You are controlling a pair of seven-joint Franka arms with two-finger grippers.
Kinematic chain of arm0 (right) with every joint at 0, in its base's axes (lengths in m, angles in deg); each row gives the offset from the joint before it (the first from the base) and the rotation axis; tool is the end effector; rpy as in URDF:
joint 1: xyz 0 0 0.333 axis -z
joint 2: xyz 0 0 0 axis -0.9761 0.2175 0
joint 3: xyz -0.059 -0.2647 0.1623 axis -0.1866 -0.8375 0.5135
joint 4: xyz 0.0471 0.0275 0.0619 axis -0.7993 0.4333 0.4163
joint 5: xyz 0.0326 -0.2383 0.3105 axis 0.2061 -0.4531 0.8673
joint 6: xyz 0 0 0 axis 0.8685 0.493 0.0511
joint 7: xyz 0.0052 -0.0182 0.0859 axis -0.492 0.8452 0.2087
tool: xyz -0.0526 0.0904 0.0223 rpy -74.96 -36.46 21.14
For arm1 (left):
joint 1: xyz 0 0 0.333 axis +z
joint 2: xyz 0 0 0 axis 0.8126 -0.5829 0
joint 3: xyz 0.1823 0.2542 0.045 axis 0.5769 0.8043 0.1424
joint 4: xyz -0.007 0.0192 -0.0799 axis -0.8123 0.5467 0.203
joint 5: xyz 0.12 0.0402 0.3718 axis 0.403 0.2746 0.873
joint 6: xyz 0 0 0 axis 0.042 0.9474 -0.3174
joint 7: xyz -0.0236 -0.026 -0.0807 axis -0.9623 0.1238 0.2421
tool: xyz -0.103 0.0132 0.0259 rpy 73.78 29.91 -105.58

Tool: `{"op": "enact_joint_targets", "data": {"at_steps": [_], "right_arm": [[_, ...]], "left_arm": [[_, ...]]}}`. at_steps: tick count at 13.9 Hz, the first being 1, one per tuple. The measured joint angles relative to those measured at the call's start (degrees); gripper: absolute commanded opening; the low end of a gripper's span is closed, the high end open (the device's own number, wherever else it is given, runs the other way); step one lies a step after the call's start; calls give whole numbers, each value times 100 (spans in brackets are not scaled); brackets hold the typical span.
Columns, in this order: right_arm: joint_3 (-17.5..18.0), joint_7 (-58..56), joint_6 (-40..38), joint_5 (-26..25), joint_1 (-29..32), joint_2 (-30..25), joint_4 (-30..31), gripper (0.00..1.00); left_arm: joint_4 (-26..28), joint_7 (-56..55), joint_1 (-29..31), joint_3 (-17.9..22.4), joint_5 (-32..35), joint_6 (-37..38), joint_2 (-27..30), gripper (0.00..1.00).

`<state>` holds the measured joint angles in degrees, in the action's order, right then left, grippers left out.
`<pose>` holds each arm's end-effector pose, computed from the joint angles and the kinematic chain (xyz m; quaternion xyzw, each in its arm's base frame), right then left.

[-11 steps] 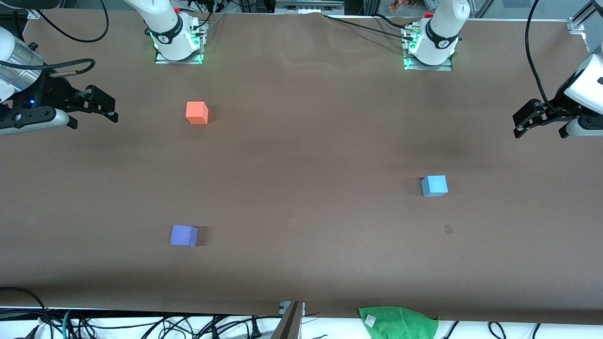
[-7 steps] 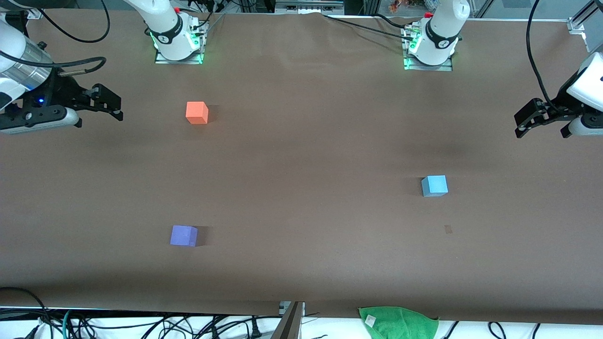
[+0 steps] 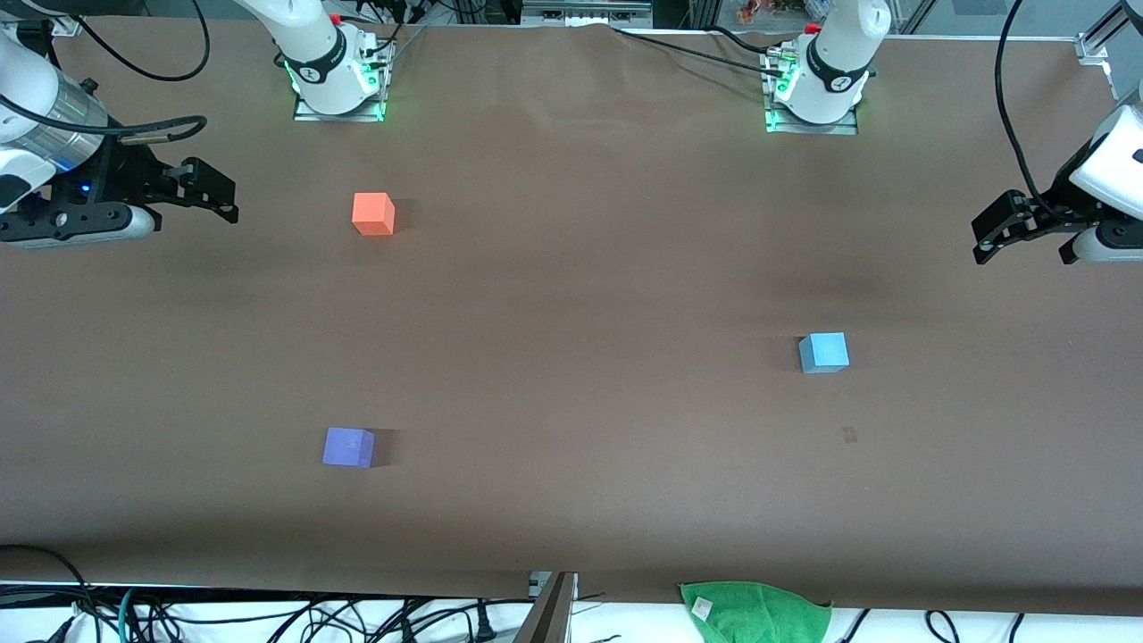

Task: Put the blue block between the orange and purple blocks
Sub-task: 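Reach the left gripper down toward the light-blue cube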

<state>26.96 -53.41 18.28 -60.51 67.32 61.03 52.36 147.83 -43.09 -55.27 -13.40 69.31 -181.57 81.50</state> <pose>0.5586 0.0834 0.6026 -0.9984 -0.0508 0.0174 0.0167 0.5715 -0.0183 0.6116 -0.9978 -0.0013 -0.0569 0.0327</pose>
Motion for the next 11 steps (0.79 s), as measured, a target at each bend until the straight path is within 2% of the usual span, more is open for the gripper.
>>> {"op": "enact_joint_targets", "data": {"at_steps": [7,11], "right_arm": [[-14,25,-101,-2,3,0,0,100],[-14,29,-105,-2,3,0,0,100]], "left_arm": [[-2,-8,-112,-60,-2,5,-152,100],[16,-8,-113,-73,-2,60,-532,100]]}}
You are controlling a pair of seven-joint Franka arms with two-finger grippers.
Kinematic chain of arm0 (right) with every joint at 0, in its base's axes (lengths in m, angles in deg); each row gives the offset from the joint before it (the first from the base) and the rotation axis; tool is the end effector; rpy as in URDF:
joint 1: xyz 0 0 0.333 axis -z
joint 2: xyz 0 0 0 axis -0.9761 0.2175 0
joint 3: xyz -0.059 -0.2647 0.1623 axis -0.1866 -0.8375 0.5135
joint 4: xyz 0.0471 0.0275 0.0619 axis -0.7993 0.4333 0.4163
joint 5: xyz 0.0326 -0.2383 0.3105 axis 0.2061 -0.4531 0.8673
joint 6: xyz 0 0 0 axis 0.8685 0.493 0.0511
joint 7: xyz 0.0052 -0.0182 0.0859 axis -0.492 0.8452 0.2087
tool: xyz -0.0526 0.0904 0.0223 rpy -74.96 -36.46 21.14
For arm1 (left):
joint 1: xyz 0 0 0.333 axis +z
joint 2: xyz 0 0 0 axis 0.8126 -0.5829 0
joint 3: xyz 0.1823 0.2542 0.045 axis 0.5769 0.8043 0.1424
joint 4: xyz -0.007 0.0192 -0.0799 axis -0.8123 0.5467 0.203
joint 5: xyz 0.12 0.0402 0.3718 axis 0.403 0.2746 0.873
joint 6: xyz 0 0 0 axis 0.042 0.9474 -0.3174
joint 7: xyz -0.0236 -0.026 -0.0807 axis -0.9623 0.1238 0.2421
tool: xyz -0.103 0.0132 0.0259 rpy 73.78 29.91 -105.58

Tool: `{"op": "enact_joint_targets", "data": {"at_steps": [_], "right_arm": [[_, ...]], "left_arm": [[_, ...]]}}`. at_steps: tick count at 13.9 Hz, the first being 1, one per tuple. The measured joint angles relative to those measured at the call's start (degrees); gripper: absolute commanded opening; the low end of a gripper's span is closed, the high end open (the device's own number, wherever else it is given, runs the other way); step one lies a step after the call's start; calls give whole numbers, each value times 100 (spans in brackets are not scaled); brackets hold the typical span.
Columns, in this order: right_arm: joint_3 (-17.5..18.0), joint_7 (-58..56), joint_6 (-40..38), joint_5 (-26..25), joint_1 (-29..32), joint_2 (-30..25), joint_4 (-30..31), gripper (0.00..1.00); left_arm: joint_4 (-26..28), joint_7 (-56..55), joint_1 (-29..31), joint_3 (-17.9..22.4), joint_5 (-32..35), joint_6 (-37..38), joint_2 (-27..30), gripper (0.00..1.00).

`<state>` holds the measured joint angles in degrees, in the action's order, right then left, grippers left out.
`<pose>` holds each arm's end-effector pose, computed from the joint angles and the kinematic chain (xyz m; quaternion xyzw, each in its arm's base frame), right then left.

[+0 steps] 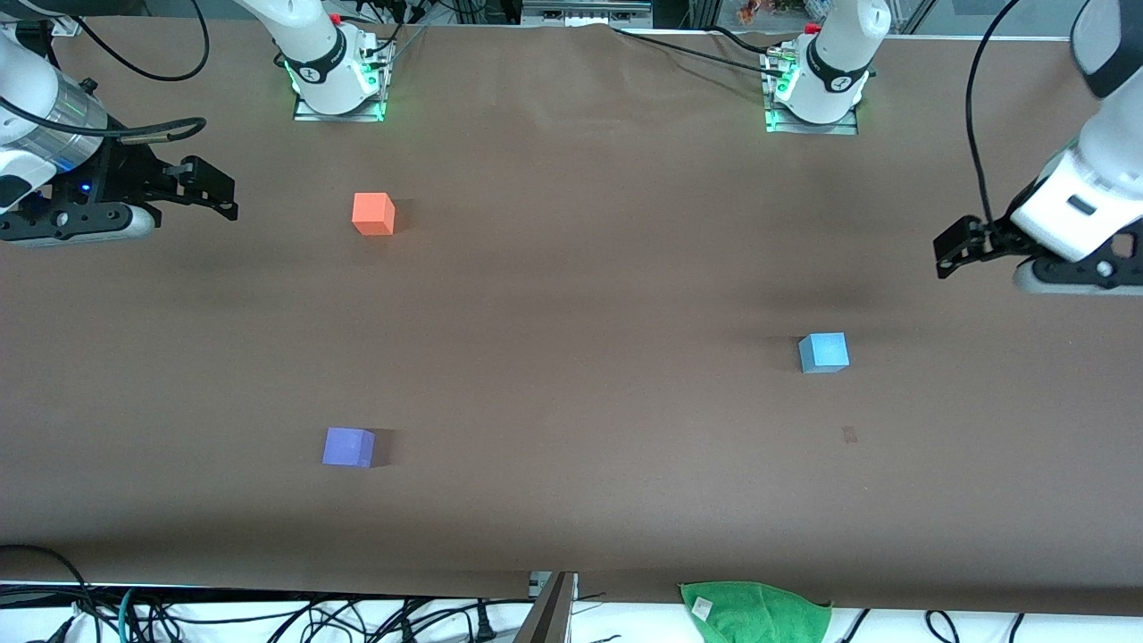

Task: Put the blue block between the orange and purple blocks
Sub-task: 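Reach the left gripper down toward the light-blue cube, then close the left gripper on the light-blue cube and lift it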

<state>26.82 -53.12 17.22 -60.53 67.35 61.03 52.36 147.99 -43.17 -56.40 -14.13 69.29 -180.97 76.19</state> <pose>0.5568 0.0816 0.6011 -0.9984 -0.0470 0.0267 0.0156 0.5926 -0.0376 0.5552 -0.9993 0.0156 -0.0045 0.0330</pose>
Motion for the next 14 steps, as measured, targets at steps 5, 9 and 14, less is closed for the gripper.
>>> {"op": "enact_joint_targets", "data": {"at_steps": [5,9,14], "right_arm": [[0,0,-2,0,0,0,0,100],[0,1,-3,0,0,0,0,100],[0,1,-5,0,0,0,0,100]], "left_arm": [[240,0,-45,-25,-186,-750,-703,100],[1385,-3,-98,-29,-197,-2519,-985,100],[2035,-9,-157,-29,-197,-3748,-1652,100]]}}
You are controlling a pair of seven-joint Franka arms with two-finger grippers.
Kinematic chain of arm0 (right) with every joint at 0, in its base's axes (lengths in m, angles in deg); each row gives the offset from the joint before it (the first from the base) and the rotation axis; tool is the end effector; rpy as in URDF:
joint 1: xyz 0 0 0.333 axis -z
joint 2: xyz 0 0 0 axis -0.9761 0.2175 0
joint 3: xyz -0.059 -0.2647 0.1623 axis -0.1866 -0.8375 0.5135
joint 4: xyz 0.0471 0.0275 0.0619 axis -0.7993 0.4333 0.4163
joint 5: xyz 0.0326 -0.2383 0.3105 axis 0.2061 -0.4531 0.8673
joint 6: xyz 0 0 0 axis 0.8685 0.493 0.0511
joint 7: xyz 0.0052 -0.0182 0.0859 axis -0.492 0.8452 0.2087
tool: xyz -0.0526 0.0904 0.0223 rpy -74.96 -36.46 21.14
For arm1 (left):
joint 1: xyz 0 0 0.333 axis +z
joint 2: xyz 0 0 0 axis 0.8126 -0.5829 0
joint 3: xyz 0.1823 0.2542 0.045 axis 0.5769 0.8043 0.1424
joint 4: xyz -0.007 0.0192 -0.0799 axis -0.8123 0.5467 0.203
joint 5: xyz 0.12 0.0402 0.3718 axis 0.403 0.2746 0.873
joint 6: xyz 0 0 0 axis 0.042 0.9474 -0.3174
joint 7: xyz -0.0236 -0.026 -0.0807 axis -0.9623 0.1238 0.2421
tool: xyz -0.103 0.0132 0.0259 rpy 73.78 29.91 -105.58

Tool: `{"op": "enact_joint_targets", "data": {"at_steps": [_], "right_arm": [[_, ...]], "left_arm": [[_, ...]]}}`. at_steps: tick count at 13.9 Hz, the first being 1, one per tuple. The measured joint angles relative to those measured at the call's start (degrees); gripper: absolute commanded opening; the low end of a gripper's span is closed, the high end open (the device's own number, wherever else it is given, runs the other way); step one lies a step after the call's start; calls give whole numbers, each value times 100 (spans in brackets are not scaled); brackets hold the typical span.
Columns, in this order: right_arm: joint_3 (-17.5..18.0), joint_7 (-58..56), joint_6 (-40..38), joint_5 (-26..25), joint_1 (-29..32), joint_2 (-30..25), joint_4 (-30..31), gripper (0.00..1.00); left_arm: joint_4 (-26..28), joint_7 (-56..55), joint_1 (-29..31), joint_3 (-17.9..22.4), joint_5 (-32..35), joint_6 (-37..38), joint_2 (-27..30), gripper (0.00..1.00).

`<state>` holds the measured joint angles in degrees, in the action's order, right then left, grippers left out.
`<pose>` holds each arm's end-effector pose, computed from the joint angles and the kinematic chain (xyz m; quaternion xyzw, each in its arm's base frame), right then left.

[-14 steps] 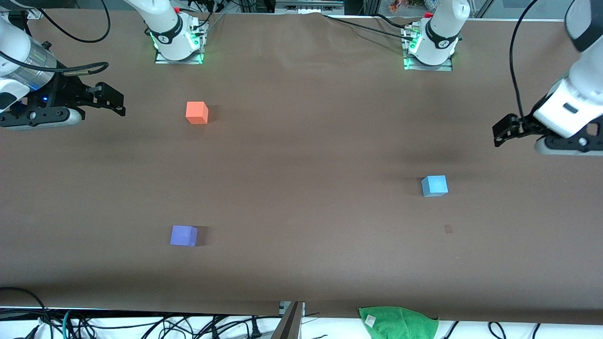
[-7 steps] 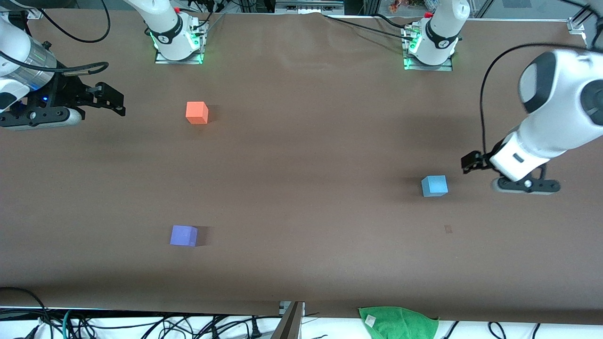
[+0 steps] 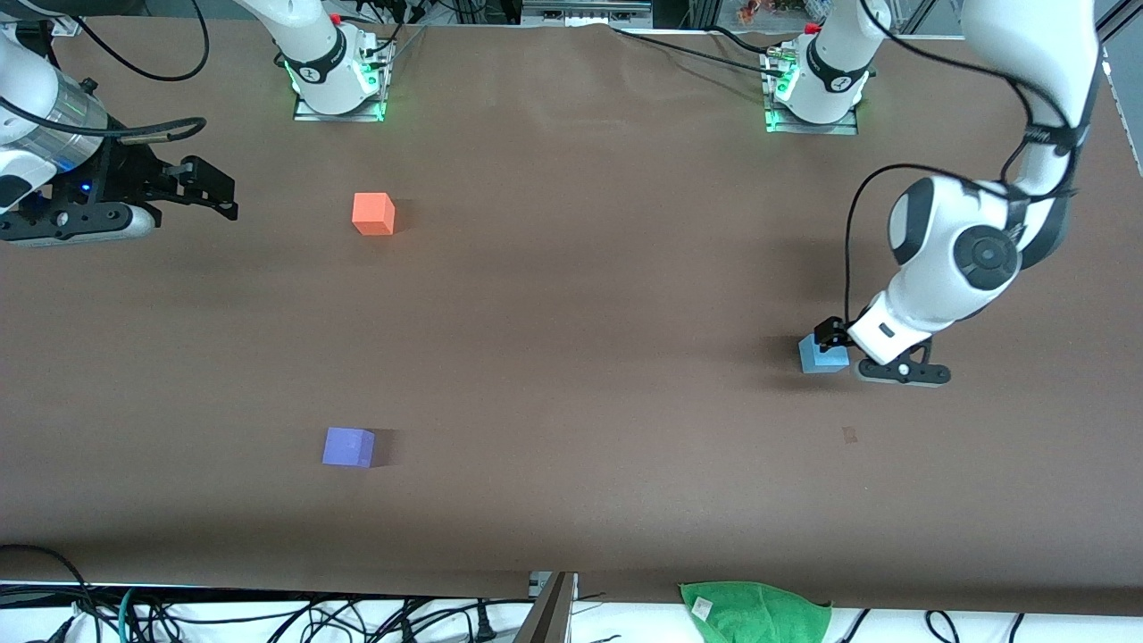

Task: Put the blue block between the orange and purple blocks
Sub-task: 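Close the left gripper on the light-blue cube and lift it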

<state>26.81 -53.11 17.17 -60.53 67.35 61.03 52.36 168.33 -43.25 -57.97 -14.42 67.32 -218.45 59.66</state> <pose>0.5567 0.0814 0.6010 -0.9984 -0.0468 0.0271 0.0156 0.6088 -0.0649 0.2716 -0.9993 0.0372 -0.0082 0.0036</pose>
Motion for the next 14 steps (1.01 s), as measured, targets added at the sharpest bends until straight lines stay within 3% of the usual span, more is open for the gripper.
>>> {"op": "enact_joint_targets", "data": {"at_steps": [10,11,13,14], "right_arm": [[-18,0,-4,0,5,0,0,100],[-22,0,-11,0,6,0,0,100],[-24,0,-54,0,6,0,0,100],[-27,2,-67,0,7,0,0,100]], "left_arm": [[253,0,0,3,1,-655,-538,100],[272,0,0,5,1,-679,-575,84],[297,-3,2,11,1,-700,-608,26],[307,-5,4,16,1,-700,-613,16]]}}
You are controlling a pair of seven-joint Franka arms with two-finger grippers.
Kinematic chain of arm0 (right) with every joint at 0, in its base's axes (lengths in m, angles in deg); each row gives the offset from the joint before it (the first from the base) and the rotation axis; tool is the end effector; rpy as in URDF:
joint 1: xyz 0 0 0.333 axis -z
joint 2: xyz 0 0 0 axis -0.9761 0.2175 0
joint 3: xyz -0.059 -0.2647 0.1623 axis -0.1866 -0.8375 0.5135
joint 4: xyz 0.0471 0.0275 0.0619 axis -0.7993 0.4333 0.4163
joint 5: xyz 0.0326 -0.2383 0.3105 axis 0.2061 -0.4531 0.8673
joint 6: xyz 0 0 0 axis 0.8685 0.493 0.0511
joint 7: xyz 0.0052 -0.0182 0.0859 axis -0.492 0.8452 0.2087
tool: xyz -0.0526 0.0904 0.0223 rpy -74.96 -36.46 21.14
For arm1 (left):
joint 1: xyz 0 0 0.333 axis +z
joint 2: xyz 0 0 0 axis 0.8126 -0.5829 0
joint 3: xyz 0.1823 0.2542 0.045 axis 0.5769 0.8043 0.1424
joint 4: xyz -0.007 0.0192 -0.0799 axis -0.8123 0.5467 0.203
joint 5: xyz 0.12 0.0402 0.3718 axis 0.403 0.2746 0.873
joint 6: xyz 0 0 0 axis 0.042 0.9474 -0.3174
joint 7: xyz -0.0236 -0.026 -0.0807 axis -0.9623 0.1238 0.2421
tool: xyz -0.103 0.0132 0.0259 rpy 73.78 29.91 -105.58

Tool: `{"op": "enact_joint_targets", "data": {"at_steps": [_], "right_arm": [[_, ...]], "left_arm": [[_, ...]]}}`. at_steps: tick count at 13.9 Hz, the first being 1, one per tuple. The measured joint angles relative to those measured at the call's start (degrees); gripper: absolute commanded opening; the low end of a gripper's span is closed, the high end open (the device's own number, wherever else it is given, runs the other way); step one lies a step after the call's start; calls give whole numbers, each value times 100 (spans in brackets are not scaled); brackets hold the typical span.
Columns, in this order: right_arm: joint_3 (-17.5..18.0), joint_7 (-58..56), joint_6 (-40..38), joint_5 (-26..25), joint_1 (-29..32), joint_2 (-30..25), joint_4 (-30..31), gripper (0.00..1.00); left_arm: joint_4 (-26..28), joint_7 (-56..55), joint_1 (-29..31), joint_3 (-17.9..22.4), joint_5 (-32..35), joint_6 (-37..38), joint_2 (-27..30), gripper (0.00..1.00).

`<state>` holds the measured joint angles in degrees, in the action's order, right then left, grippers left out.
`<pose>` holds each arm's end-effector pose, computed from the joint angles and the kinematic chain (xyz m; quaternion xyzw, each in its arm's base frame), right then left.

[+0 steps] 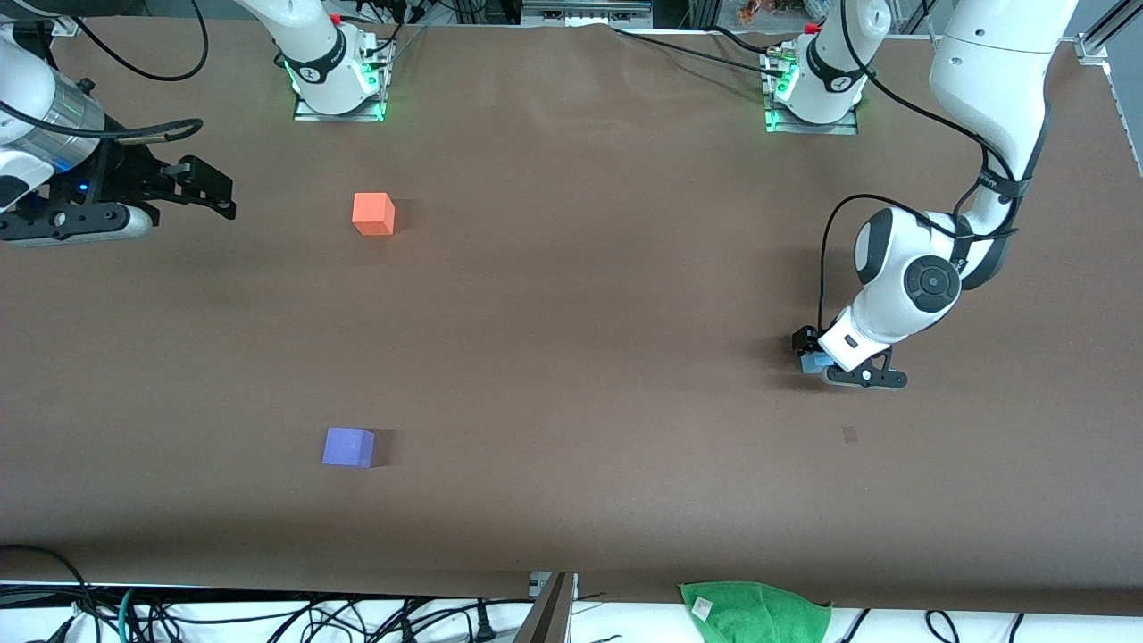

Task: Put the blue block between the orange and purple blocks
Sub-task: 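Close the left gripper on the light-blue cube and lift it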

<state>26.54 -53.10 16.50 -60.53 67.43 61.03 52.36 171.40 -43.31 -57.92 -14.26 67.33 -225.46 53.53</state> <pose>0.5559 0.0780 0.6000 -0.9984 -0.0438 0.0329 0.0151 0.5927 -0.0623 0.1964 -0.9993 0.0359 0.0111 0.0017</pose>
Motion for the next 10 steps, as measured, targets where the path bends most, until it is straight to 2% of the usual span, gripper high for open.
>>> {"op": "enact_joint_targets", "data": {"at_steps": [6,8,10], "right_arm": [[-3,0,-9,0,1,0,0,100],[-3,1,-8,0,1,0,0,100],[-3,1,2,0,1,0,-1,100]], "left_arm": [[-77,-6,-5,-9,0,64,115,14],[-323,-18,-24,-154,-1,653,354,14],[-810,-297,-62,-561,-2,1562,572,15]]}}
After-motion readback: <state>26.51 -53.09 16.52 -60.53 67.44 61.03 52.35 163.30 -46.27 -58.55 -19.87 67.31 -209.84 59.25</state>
